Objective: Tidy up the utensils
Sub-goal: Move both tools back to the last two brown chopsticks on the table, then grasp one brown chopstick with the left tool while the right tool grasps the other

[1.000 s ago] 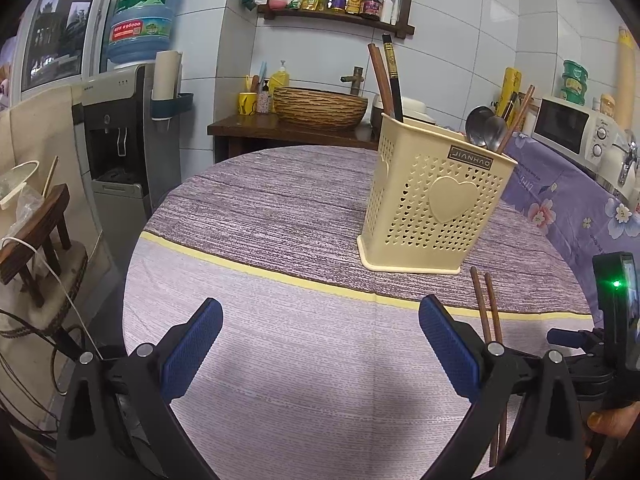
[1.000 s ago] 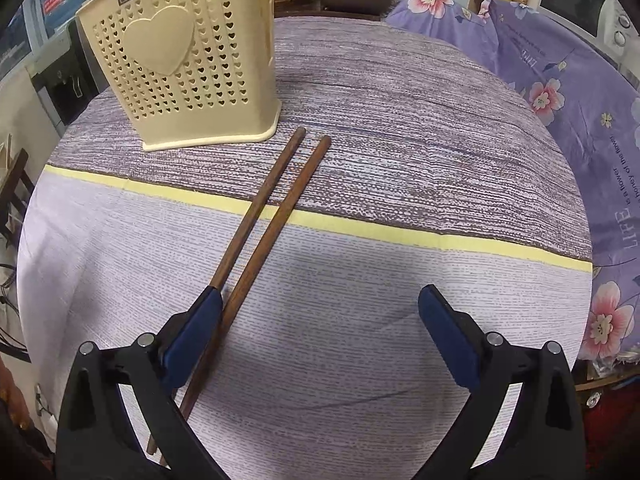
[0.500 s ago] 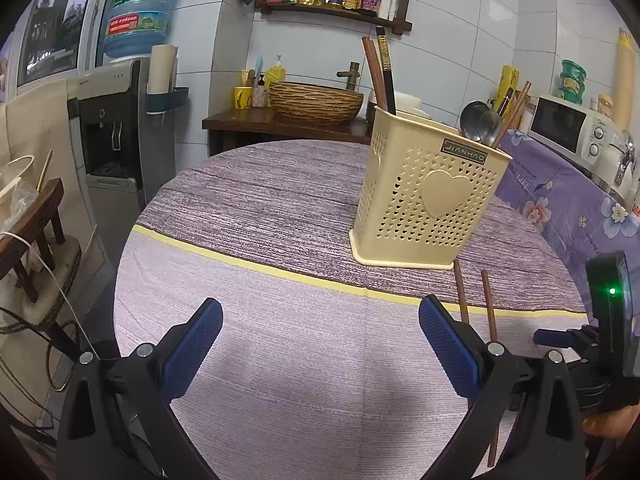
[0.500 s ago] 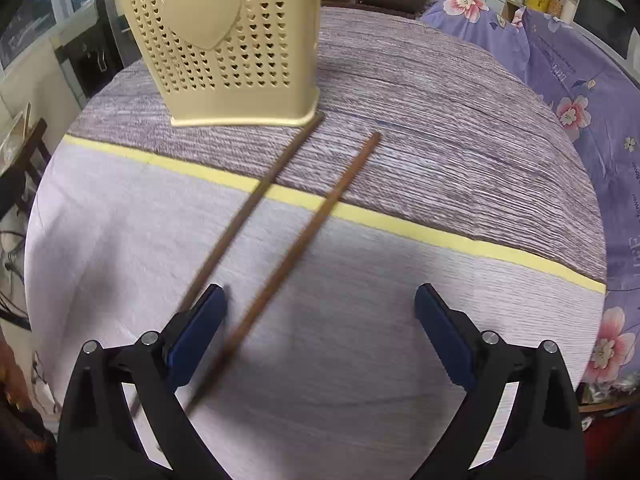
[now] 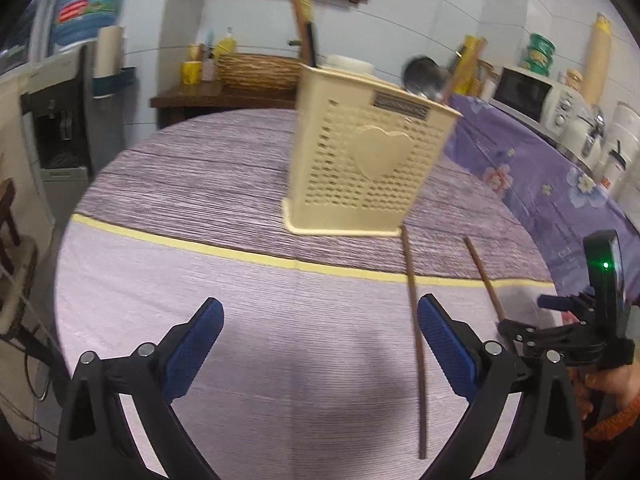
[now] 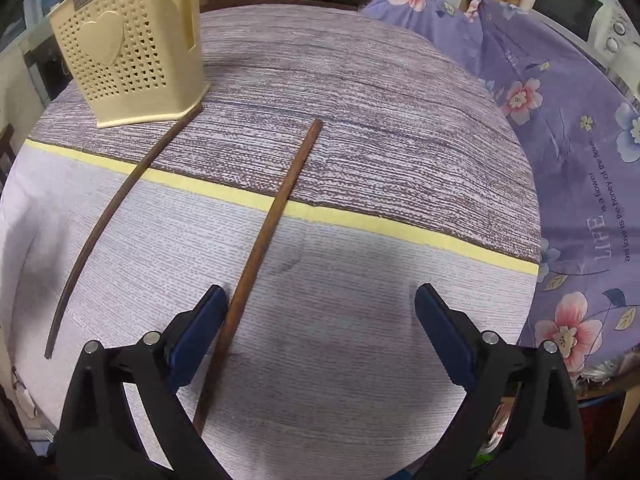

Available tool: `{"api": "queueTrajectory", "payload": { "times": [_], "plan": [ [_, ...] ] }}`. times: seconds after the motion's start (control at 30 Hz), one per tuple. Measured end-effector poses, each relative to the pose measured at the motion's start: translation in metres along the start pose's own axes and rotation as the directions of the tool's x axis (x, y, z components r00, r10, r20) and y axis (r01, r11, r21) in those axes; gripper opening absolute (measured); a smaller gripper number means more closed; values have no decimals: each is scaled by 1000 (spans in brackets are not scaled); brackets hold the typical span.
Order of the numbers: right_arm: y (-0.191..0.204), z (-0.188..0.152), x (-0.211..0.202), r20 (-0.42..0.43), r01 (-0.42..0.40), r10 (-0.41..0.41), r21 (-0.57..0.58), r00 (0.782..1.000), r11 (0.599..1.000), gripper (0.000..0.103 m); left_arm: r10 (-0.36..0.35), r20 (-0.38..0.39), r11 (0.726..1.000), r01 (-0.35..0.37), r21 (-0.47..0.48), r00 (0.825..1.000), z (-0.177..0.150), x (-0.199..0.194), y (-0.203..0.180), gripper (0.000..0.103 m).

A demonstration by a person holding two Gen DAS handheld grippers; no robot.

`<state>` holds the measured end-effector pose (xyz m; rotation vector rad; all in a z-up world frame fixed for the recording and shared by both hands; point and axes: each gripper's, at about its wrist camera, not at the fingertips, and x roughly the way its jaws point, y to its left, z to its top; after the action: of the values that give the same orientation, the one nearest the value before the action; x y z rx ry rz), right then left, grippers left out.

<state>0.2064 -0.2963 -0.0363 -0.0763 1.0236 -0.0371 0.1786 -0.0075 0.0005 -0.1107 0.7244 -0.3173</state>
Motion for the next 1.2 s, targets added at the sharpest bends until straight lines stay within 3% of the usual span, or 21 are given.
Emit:
{"api": "queueTrajectory", "payload": {
  "times": [0.17, 0.3, 0.5, 0.67, 0.8, 0.9, 1.2],
  "plan": [
    [-14, 1, 2, 46, -69, 64, 114, 997, 991, 91, -83, -127, 995, 90, 50, 988, 12, 37, -28, 68],
    [-27, 2, -4, 90, -101, 84, 195, 992, 976, 85, -90, -183, 987, 112, 117, 979, 19, 65, -57, 61],
    [-34, 15, -7, 127, -126, 99, 229, 987, 965, 80, -44, -229, 975, 92, 203, 972, 32, 101, -88, 51],
    [-33, 15, -7, 139, -138, 107, 233, 984, 963, 80, -10, -257, 970, 71, 231, 966, 38, 127, -100, 29],
    [-32, 14, -6, 136, -140, 111, 227, 985, 964, 80, 25, -244, 968, 38, 250, 970, 43, 138, -105, 22],
    [-31, 18, -3, 134, -135, 107, 217, 985, 967, 80, 49, -242, 967, 14, 253, 969, 48, 144, -106, 9],
    [-21, 45, 19, 95, -158, 142, 187, 985, 969, 69, 24, -274, 982, 28, 185, 961, 42, 128, -89, 8]
  ]
}}
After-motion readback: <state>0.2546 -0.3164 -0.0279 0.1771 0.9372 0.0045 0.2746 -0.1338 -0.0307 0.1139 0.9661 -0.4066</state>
